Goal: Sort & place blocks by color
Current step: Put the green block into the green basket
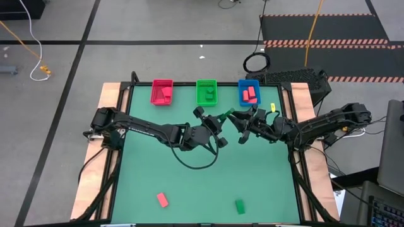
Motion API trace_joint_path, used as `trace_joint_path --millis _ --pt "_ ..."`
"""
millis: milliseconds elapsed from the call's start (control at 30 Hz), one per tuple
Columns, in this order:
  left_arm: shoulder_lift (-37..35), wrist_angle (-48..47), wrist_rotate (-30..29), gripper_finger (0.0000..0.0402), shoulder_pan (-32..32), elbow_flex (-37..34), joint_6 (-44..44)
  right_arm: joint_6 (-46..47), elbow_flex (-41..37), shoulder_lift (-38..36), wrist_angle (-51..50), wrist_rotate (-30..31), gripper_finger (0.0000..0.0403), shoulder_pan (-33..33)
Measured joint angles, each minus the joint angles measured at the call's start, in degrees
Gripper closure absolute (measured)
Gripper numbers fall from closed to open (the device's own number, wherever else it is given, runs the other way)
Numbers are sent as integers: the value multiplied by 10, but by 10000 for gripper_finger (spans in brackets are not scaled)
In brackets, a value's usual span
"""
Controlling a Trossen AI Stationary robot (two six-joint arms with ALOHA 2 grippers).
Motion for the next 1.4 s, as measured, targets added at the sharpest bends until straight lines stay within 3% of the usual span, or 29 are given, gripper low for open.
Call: trace_joint_path --millis 200,433,733,900,1167,1400 --pt "-11 -26 1 350 19 0 6 -57 0 0 -19 3 296 -3" --pt "-29 -114 4 350 101 0 -34 -51 0 0 -89 12 250 -6" --pt "-18 -244 182 350 289 0 -121 -35 0 0 -125 11 213 5" --pt "-10 -292 256 350 358 0 -150 -35 0 0 -131 11 211 8" --pt "12 -254 320 350 362 0 -151 -35 0 0 -142 11 211 8" --pt "47 -256 337 343 364 0 -180 -25 0 0 -153 10 211 9"
